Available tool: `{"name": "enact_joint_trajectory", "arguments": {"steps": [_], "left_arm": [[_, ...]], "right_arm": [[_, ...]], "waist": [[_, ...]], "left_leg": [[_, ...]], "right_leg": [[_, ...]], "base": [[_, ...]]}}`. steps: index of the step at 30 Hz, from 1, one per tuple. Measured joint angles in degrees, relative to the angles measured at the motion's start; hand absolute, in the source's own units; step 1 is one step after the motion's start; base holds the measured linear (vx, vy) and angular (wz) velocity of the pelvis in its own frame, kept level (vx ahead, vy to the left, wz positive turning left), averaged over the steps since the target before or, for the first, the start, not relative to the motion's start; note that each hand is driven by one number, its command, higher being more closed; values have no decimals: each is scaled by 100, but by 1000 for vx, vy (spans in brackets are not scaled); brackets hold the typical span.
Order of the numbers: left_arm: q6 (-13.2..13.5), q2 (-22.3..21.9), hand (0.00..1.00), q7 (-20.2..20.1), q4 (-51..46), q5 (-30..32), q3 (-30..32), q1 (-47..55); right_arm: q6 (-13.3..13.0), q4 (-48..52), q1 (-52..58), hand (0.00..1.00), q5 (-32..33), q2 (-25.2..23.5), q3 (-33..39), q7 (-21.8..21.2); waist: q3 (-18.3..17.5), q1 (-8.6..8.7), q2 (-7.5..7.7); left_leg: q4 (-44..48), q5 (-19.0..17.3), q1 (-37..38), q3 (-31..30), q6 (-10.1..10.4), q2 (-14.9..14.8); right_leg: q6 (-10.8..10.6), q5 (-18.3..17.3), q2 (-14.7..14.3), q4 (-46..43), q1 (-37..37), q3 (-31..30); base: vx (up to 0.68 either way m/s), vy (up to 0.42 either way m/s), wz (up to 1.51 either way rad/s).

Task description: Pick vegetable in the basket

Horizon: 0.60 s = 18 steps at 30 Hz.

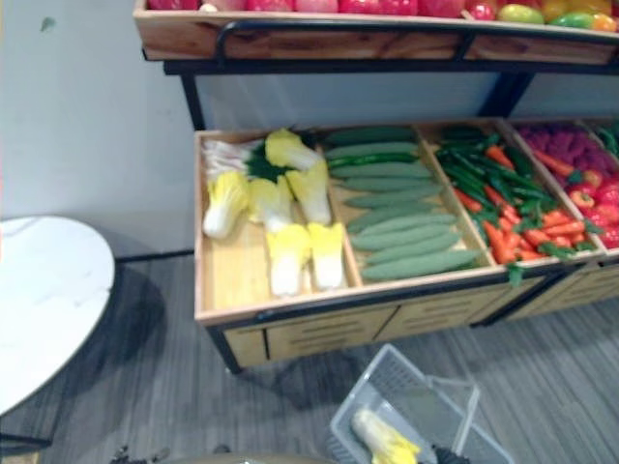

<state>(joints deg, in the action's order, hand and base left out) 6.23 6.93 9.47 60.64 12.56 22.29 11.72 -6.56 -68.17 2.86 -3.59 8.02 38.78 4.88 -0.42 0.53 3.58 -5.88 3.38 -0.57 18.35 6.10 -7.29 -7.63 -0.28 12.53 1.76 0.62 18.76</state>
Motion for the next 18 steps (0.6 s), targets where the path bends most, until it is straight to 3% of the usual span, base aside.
{"name": "enact_joint_trajectory", "arguments": {"steps": [4, 6, 8, 10, 11, 12, 13, 14, 15, 16, 17, 18], "left_arm": [[19, 16, 0, -88, 29, 2, -289, -1], [89, 49, 0, -94, 19, 4, -489, -67], [102, 108, 0, -90, 21, 5, -685, -125], [113, 172, 0, -77, 28, 5, -861, -158], [112, 202, 0, -76, 31, 16, -886, -209], [110, 211, 0, -76, 31, 24, -889, -240], [142, 184, 0, -69, 11, 191, -900, -224], [221, 195, 0, -77, -49, 310, -905, -242], [233, 220, 0, -79, -99, 402, -917, -239], [232, 253, 0, -86, -144, 427, -940, -185], [232, 246, 0, -89, -154, 447, -956, -160], [233, 244, 0, -89, -164, 446, -963, -149]], "right_arm": [[-1, -3, -35, 100, 13, -9, -87, 0], [-9, 21, -32, 100, 49, -4, -36, 8], [-32, 49, -43, 100, 164, -32, 39, -2], [-92, 99, -108, 100, 191, -38, -32, 10], [-116, 226, -162, 100, 194, -44, -138, 15], [-140, 277, -173, 100, 195, -44, -242, 3], [-169, 398, -222, 100, 195, -12, -479, 2], [-170, 400, -311, 100, 188, -20, -654, -7], [-182, 403, -317, 100, 181, -16, -702, 4], [-183, 411, -334, 100, 171, -7, -738, 6], [-188, 411, -336, 100, 128, -12, -802, -13], [-218, 371, -354, 100, 125, -10, -929, -13]], "waist": [[101, -4, 79], [273, 46, 110], [272, 57, 76], [327, 38, -60], [367, 44, -123], [394, 44, -176], [469, -23, -331], [664, -31, -275], [700, -32, -211], [736, -48, -129], [741, -59, -128], [740, -53, -126]], "left_leg": [[298, -261, 63, 174, -32, -11], [1334, -837, -214, 159, -47, -148], [1945, -1187, -520, 244, -70, -298], [2279, -1393, -724, 507, -95, -530], [2309, -1414, -722, 776, -151, -637], [2240, -1381, -675, 931, -222, -665], [1925, -1307, -514, 1403, -362, -819], [1820, -1309, -304, 1775, -398, -787], [1800, -1320, -178, 1963, -421, -744], [1804, -1348, -8, 2343, -467, -709], [1813, -1349, 112, 2656, -470, -733], [1872, -1358, 137, 2935, -486, -761]], "right_leg": [[-42, -134, 76, -240, -45, -201], [-79, -309, 203, -681, -111, -242], [-185, -226, 223, -785, -276, -397], [-77, 171, 46, -894, -619, -639], [175, 630, -71, -856, -850, -571], [277, 934, -126, -689, -897, -509], [420, 1331, -250, -410, -847, -247], [624, 472, 27, -1723, -1013, 550], [637, 143, 194, -2303, -1029, 864], [819, -162, 407, -3067, -898, 1377], [889, -299, 439, -3295, -723, 1697], [739, -406, 493, -3396, -693, 1820]], "base": [[50, 12, -24], [30, 28, -9], [27, 65, -35], [-9, 105, -78], [-34, 167, -95], [-67, 226, -136], [-114, 219, -147], [-94, 204, -148], [-64, 164, -145], [2, 96, -141], [-14, 49, -168], [-11, -13, -148]]}}
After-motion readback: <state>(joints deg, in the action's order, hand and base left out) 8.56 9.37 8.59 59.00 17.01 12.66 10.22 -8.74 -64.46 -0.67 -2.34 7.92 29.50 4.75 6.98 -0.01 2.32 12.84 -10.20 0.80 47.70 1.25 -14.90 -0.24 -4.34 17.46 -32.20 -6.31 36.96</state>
